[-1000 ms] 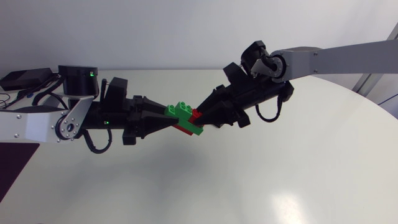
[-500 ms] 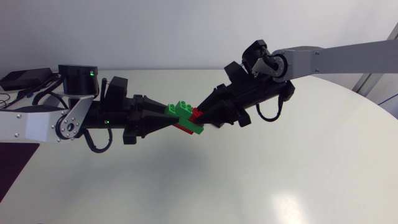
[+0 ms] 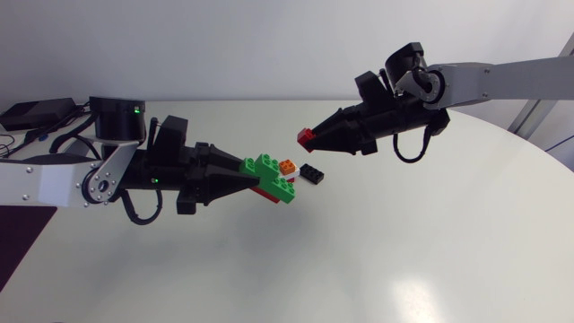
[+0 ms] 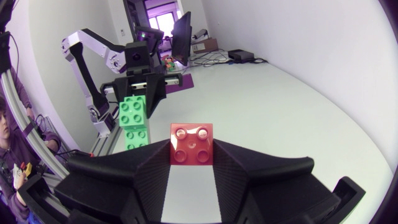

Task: Disassemble duplo

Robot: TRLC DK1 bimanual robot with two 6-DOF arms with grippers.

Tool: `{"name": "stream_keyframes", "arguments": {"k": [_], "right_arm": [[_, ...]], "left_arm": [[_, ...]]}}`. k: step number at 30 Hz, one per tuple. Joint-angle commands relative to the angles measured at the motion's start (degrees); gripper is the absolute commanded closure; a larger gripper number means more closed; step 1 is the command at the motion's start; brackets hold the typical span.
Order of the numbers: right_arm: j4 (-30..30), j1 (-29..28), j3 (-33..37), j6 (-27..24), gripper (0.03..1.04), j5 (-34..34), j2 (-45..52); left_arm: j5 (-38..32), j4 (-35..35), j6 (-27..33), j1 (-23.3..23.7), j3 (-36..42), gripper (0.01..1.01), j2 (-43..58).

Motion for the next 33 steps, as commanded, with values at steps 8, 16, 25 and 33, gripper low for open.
{"name": "stream_keyframes", "arguments": {"k": [8, 16, 25, 33], "right_arm": [[10.2, 3.3, 7.0, 16.0, 0.86, 34.2, 12.4], [5.7, 3.6, 12.8, 16.9, 0.85, 44.0, 19.9], [3.5, 4.5, 15.8, 16.1, 0.83, 51.8, 24.5], [2.0, 4.1, 17.9, 16.0, 0.82, 56.1, 27.0]], "left_arm": [[0.7, -0.2, 1.0, -0.2, -1.1, 0.936, 0.1], [0.6, -0.2, 1.0, -0.3, -1.1, 0.936, 0.1], [0.6, -0.2, 1.0, -0.5, -1.1, 0.936, 0.1], [0.6, -0.2, 1.0, -0.7, -1.2, 0.936, 0.2]]}}
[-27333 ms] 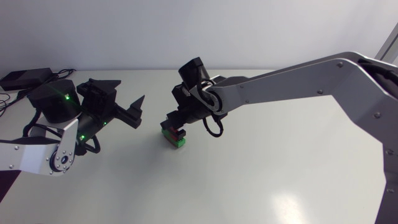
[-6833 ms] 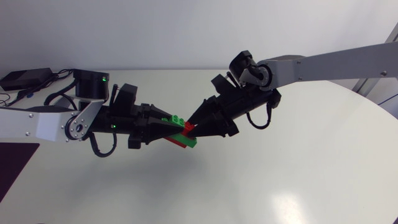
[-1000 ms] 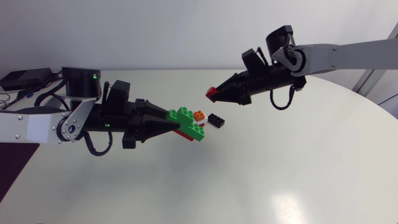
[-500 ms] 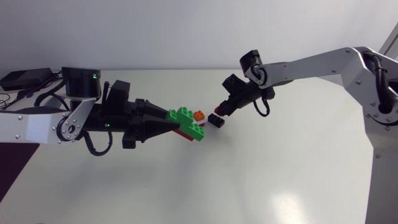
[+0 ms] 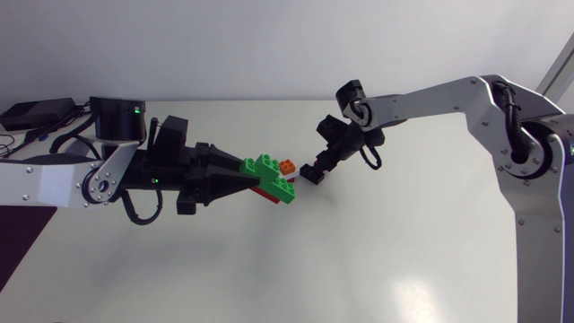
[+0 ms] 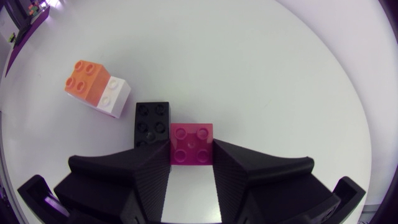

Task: Disassemble duplo

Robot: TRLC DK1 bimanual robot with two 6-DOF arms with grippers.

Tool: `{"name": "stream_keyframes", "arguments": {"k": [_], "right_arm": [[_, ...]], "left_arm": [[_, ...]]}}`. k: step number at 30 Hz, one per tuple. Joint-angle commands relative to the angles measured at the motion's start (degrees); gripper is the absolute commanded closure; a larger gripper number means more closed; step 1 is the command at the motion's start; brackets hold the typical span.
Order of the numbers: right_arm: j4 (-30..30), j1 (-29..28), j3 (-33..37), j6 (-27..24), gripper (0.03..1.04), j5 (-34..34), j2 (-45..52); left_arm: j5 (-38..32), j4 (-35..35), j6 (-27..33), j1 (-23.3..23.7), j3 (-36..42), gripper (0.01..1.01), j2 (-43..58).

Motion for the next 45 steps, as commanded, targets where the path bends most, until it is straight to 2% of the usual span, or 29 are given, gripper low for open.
{"name": "stream_keyframes", "arguments": {"k": [1, 6, 8, 13, 15, 19, 22, 24, 27, 31, 34, 41, 45], "right_arm": [[-1.7, -0.1, 1.2, 0.4, 0.82, 0.7, 2.6], [-3.0, 0.1, 1.9, 0.2, 0.70, 0.7, 3.2], [-3.1, 0.1, 1.9, 0.1, 0.63, 0.7, 3.2], [-4.3, 0.2, 2.5, 0.2, 0.16, 2.1, 3.1], [-4.5, 0.3, 2.4, 0.5, 0.08, 3.7, 2.2], [-3.5, 0.0, 0.3, 0.7, 0.07, 4.6, -1.6], [2.6, -0.1, -4.9, 0.6, 0.07, 2.5, -7.5], [8.2, -0.1, -10.5, 0.0, 0.07, -2.2, -13.1], [13.3, -1.1, -17.3, -0.5, 0.07, -13.2, -22.1], [17.1, -3.4, -23.1, -0.2, 0.07, -26.0, -30.7], [18.8, -3.9, -25.1, 0.5, 0.07, -34.3, -31.9], [19.2, -2.2, -27.2, -0.2, 0.07, -47.2, -32.1], [19.0, 0.0, -28.8, -2.9, 0.07, -48.2, -32.7]], "left_arm": [[0.5, -0.3, 1.0, -0.5, -1.2, 0.936, 0.2], [0.3, -0.3, 1.0, -0.7, -1.2, 0.936, 0.3], [0.2, -0.3, 1.1, -0.8, -1.2, 0.936, 0.5], [0.1, -0.3, 1.1, -0.8, -1.1, 0.936, 0.8], [0.1, -0.3, 1.1, -0.8, -1.1, 0.936, 0.8], [0.1, -0.3, 1.1, -0.8, -1.1, 0.936, 0.8], [0.1, -0.3, 1.1, -0.8, -1.1, 0.936, 0.9], [0.1, -0.3, 1.0, -0.8, -1.1, 0.936, 1.1], [0.1, -0.3, 0.8, -0.8, -0.9, 0.936, 1.3], [0.1, -0.3, 0.8, -0.8, -0.8, 0.936, 1.5], [0.1, -0.3, 0.3, -0.7, -0.5, 0.936, 2.0], [0.6, -0.9, -0.2, -0.9, -0.4, 0.936, 2.2], [0.8, -1.0, -0.2, -1.6, -0.5, 0.936, 2.2]]}}
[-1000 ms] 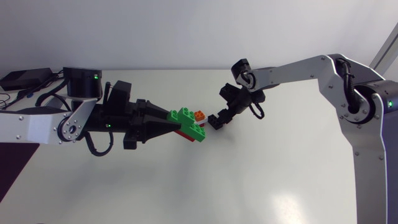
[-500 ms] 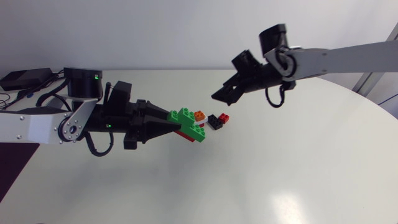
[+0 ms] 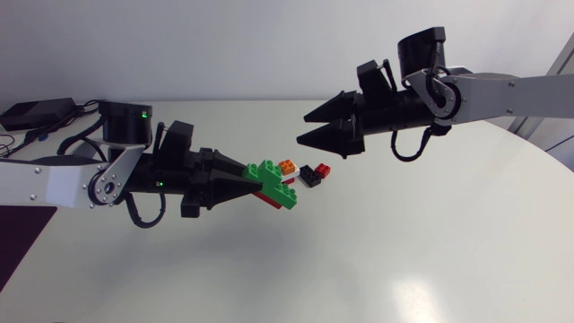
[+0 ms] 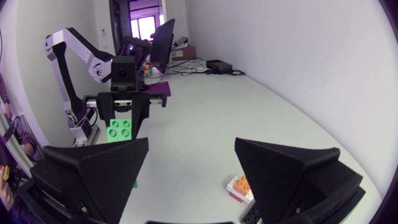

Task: Disassemble duplo

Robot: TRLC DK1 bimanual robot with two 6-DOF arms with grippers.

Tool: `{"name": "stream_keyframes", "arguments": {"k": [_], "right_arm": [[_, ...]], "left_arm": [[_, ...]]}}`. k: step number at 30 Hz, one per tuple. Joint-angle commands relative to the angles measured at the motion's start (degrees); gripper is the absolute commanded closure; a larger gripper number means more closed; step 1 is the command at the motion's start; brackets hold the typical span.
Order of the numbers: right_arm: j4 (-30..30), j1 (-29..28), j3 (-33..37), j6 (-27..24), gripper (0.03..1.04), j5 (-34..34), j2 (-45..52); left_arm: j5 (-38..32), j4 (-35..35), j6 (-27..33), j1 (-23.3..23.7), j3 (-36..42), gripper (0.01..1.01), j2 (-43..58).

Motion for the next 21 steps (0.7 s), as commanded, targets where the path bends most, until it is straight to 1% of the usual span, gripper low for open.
{"name": "stream_keyframes", "arguments": {"k": [1, 8, 21], "right_arm": [[0.2, 1.9, -2.4, -2.0, 0.07, -0.9, 0.2], [0.2, 5.4, -3.3, -2.8, 0.07, 0.6, 0.3], [-0.4, 6.9, -3.4, -2.9, 0.07, 0.9, 0.8]], "left_arm": [[0.8, -0.1, 0.0, -0.8, -0.5, 0.936, 0.8], [1.0, -0.4, -0.1, -0.7, -0.4, 0.936, 0.8], [1.0, -0.4, 0.1, -1.0, -0.5, 0.936, 0.8]]}}
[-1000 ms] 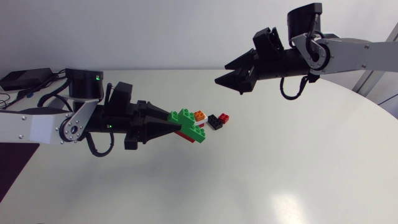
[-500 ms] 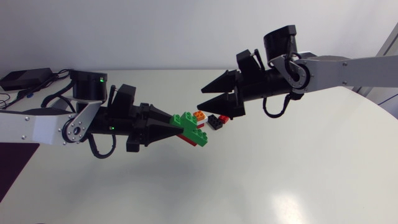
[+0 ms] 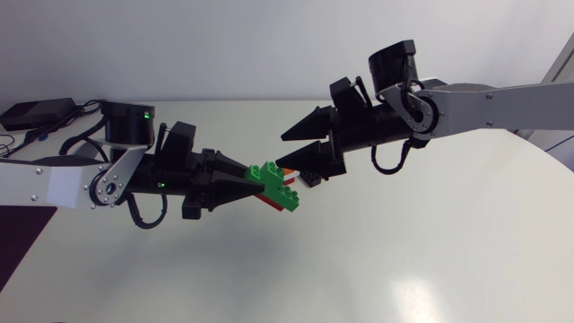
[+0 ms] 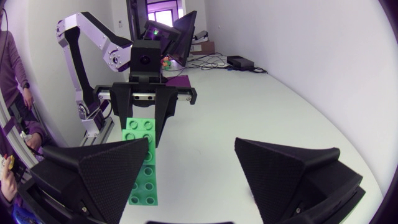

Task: Disassemble duplo

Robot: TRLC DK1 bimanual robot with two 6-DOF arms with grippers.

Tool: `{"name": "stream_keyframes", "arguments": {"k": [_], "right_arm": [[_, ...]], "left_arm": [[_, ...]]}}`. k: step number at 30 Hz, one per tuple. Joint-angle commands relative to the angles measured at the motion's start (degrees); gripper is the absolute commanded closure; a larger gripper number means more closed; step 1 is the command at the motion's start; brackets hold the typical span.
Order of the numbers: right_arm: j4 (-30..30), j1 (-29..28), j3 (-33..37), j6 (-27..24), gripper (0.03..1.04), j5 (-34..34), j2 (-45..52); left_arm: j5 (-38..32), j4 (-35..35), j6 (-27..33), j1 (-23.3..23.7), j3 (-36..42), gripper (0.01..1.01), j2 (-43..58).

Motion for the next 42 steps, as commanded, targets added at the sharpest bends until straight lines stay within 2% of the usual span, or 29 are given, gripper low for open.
{"name": "stream_keyframes", "arguments": {"k": [1, 9, 13, 18, 22, 35, 42], "right_arm": [[-0.4, 0.8, -1.4, -1.2, 0.07, 0.3, 0.8], [-2.0, -0.9, -1.1, -1.9, 0.07, -1.2, -0.5], [-3.5, -1.9, -0.8, -2.5, 0.07, -5.3, -1.0], [-8.7, -1.5, 0.2, -6.8, 0.07, -7.7, -0.9], [-15.0, 0.4, 1.4, -12.4, 0.07, -7.6, 0.3], [-14.9, 1.9, 1.8, -12.4, 0.07, -6.1, 2.2], [-15.3, 2.3, 2.5, -12.1, 0.11, -5.9, 2.9]], "left_arm": [[0.8, -0.2, 0.0, -0.5, -0.5, 0.936, 0.8], [0.8, -0.2, 0.2, -0.5, -0.7, 0.936, 0.4], [0.8, -0.2, 0.2, -0.5, -0.8, 0.936, 0.1], [0.7, -0.2, 0.2, -0.5, -0.9, 0.936, -0.1], [0.7, -0.2, 0.3, -0.6, -1.0, 0.936, -0.4], [0.7, -0.2, 0.5, -0.8, -1.1, 0.936, -0.4], [0.8, -0.5, 0.2, -0.8, -0.9, 0.936, -0.4]]}}
